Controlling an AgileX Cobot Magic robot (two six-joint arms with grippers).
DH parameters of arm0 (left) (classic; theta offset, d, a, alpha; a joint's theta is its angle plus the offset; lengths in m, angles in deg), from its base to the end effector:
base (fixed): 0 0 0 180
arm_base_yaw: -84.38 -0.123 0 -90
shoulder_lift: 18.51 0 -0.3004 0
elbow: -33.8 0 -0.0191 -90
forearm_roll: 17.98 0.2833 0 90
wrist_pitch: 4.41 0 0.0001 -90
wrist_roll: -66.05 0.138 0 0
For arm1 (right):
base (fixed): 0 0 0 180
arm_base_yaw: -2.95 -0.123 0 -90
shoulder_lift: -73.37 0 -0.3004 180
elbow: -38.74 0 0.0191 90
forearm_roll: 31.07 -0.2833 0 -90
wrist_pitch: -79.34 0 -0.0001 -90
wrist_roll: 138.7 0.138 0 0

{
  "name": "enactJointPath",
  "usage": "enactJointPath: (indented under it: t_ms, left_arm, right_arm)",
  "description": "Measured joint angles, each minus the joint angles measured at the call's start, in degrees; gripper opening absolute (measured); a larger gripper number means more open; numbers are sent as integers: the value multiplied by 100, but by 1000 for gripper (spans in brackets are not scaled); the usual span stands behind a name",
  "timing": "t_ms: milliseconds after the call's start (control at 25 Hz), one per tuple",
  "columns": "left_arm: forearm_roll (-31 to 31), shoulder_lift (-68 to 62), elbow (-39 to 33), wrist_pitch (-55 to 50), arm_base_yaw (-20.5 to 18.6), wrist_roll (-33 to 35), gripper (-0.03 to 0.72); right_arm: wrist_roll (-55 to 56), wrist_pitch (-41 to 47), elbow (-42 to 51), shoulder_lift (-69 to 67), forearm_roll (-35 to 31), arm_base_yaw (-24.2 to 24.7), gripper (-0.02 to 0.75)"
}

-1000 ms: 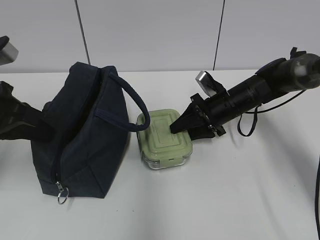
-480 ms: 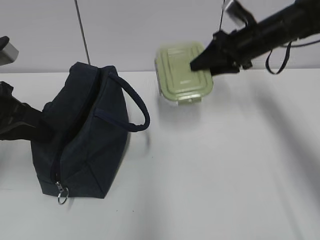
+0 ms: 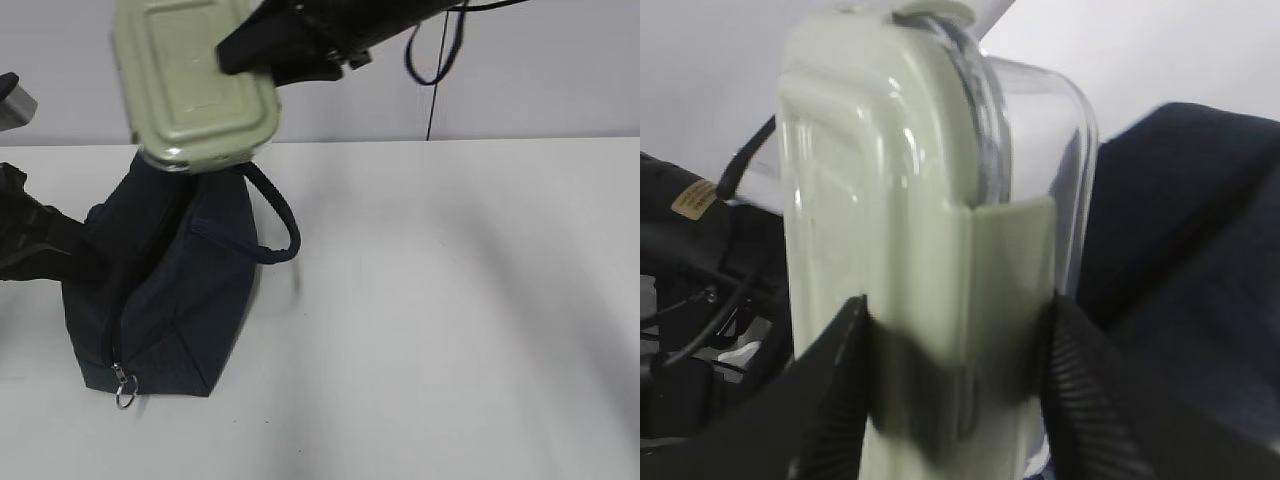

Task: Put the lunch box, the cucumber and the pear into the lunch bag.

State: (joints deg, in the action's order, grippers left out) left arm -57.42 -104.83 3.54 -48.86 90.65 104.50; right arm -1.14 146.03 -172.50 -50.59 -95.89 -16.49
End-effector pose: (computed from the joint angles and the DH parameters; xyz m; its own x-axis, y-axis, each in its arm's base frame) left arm 0.2888 -0.0935 0.2023 -0.8416 0.2183 -0.4940 0.4152 0.8465 -0.3332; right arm 0.4367 0.2758 0.3213 -0.6637 -0.2585 -0.7019 -0.7439 0.3267 0.5830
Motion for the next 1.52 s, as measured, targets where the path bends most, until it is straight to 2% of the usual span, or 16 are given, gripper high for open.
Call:
enactJointPath:
  t_ms: [120,200,320,520,680,960,1240,1440,1520]
  left_arm:
    - [0,0,0,0,0,0,-18]
    - [10,-1,0,6,-28,-24,-18]
    - [9,-1,0,-11,-33,-1,-18]
    - [9,-1,0,-6,-33,-1,-18]
    - [-2,-1,0,-46,-28,0,-18]
    - [3,-1,0,-53,-28,0,-18]
    - [15,-1,0,-17,-21,0,-18]
    - [19,-1,0,-20,-21,0,-18]
    - [19,-1,0,-20,-21,0,-18]
  right_arm:
    - [-126,-485,0,0,32,-485,350]
    - [-131,-771,0,0,287,-629,350]
    - [70,-844,0,-74,965,-683,350]
    - [1056,-609,-12,-382,2639,-683,350]
    - [1679,-406,-12,-551,3382,-683,349]
    - [2077,-558,-12,-588,3400,-708,347]
    - [2042,-902,-47,-926,1969,-827,347]
    - [1798,-1019,-47,-1006,1754,-870,353]
    - [1534,-1049,-47,-1006,1742,-870,384]
